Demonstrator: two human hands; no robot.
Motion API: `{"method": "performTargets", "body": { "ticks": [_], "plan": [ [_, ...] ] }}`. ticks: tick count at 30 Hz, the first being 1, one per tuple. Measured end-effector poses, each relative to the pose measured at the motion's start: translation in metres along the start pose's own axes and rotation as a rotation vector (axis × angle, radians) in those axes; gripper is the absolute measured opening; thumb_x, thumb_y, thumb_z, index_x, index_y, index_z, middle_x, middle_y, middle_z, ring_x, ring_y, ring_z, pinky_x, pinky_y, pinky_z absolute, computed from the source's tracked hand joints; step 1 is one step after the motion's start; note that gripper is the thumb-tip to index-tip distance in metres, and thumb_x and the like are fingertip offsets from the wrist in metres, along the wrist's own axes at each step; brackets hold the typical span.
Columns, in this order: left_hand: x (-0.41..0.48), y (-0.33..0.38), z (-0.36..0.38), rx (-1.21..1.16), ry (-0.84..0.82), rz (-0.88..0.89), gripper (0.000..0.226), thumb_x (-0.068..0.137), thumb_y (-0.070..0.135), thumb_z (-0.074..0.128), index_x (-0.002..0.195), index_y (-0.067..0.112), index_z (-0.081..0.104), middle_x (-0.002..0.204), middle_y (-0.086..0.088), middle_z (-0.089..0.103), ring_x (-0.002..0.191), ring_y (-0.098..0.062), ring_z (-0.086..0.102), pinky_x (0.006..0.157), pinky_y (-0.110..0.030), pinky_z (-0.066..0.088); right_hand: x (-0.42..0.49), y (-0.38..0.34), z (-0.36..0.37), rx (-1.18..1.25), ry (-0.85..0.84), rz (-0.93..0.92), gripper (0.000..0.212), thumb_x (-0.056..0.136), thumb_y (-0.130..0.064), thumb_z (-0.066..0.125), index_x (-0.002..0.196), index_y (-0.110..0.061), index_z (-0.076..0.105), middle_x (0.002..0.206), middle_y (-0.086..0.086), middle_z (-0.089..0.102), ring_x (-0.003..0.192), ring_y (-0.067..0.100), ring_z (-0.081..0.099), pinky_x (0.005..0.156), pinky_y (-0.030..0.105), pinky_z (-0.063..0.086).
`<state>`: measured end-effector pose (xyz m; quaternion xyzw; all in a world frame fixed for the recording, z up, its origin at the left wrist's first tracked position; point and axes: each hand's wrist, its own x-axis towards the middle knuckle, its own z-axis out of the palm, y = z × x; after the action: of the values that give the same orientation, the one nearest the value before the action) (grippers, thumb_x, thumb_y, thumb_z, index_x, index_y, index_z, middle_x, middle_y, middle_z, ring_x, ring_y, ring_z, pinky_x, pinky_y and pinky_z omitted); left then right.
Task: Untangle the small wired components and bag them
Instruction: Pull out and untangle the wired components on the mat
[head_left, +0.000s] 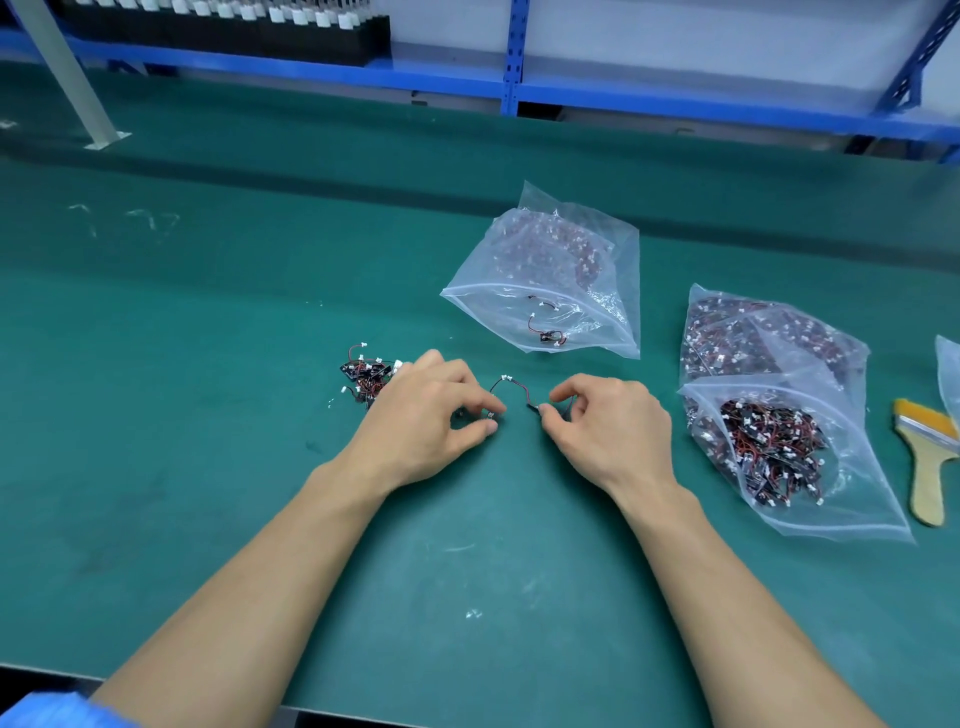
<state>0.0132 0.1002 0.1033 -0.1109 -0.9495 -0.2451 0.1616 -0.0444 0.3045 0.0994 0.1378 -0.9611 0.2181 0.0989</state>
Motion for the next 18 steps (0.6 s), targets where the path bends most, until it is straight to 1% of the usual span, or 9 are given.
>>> {"method": "performTargets", "body": {
  "ticks": [3,5,9,11,13,15,16,17,18],
  "plan": [
    [0.000,-0.001,0.003,0.023,-0.033,0.003,0.010,0.087,0.036,0.075,0.097,0.037,0.078,0.084,0.018,0.058,0.087,-0.010,0.042,0.079,-0.036,0.038,0.000,0.000,0.002,-0.042,-0.036,-0.007,0.015,0.084,-0.047,0.065,0.086,-0.034,0.072,0.063,-0.015,0.053,0.082,0.018,0.063,0.062,0.029,0.038],
    [-0.001,-0.001,0.004,0.018,-0.019,0.007,0.008,0.087,0.035,0.075,0.095,0.036,0.079,0.084,0.017,0.060,0.087,-0.012,0.044,0.079,-0.037,0.039,0.001,-0.002,0.004,-0.051,-0.046,-0.001,0.016,0.086,-0.047,0.064,0.082,-0.033,0.071,0.063,-0.013,0.053,0.079,0.019,0.062,0.060,0.029,0.037],
    [-0.001,0.001,0.002,0.001,0.008,0.040,0.009,0.087,0.029,0.077,0.095,0.032,0.080,0.084,0.013,0.062,0.086,-0.017,0.048,0.080,-0.042,0.044,0.003,-0.005,0.006,-0.038,-0.044,0.003,0.019,0.088,-0.049,0.063,0.080,-0.033,0.069,0.064,-0.013,0.053,0.077,0.019,0.061,0.059,0.030,0.036],
    [-0.001,0.000,-0.002,-0.006,0.089,0.064,0.011,0.087,0.025,0.076,0.097,0.027,0.080,0.085,0.009,0.062,0.083,-0.019,0.049,0.078,-0.041,0.046,0.002,-0.005,0.005,0.000,-0.015,0.004,0.022,0.088,-0.051,0.064,0.079,-0.032,0.069,0.062,-0.013,0.055,0.075,0.020,0.060,0.060,0.030,0.039],
    [-0.001,-0.005,-0.010,-0.025,0.251,0.052,0.013,0.088,0.022,0.073,0.101,0.022,0.078,0.088,0.006,0.062,0.083,-0.019,0.049,0.077,-0.030,0.044,0.000,-0.002,0.004,0.059,0.024,0.018,0.024,0.087,-0.052,0.065,0.076,-0.031,0.069,0.058,-0.014,0.055,0.070,0.019,0.059,0.059,0.029,0.040],
    [-0.002,-0.016,-0.021,-0.023,0.421,-0.027,0.018,0.089,0.023,0.068,0.105,0.020,0.076,0.093,0.005,0.062,0.088,-0.017,0.049,0.078,-0.021,0.041,-0.001,-0.001,0.002,0.114,0.046,0.027,0.024,0.087,-0.051,0.065,0.072,-0.032,0.068,0.054,-0.014,0.054,0.066,0.018,0.057,0.057,0.029,0.039],
    [-0.003,-0.023,-0.026,-0.010,0.472,-0.088,0.021,0.089,0.025,0.066,0.108,0.021,0.074,0.098,0.006,0.061,0.091,-0.016,0.048,0.081,-0.021,0.041,-0.001,-0.001,0.001,0.135,0.055,0.026,0.024,0.087,-0.049,0.066,0.071,-0.032,0.068,0.054,-0.014,0.054,0.065,0.018,0.057,0.057,0.028,0.038],
    [-0.004,-0.032,-0.029,-0.001,0.478,-0.160,0.025,0.089,0.028,0.066,0.113,0.023,0.072,0.103,0.006,0.060,0.095,-0.016,0.047,0.085,-0.024,0.042,-0.001,-0.001,0.001,0.152,0.063,0.025,0.024,0.087,-0.048,0.066,0.070,-0.031,0.068,0.053,-0.014,0.054,0.064,0.018,0.056,0.056,0.028,0.037],
    [-0.006,-0.040,-0.031,0.003,0.438,-0.234,0.030,0.089,0.032,0.068,0.118,0.025,0.069,0.109,0.007,0.057,0.100,-0.016,0.046,0.090,-0.028,0.043,-0.001,-0.002,0.001,0.167,0.069,0.025,0.024,0.087,-0.047,0.066,0.069,-0.031,0.067,0.053,-0.014,0.054,0.064,0.018,0.056,0.056,0.028,0.037]
  ]
}}
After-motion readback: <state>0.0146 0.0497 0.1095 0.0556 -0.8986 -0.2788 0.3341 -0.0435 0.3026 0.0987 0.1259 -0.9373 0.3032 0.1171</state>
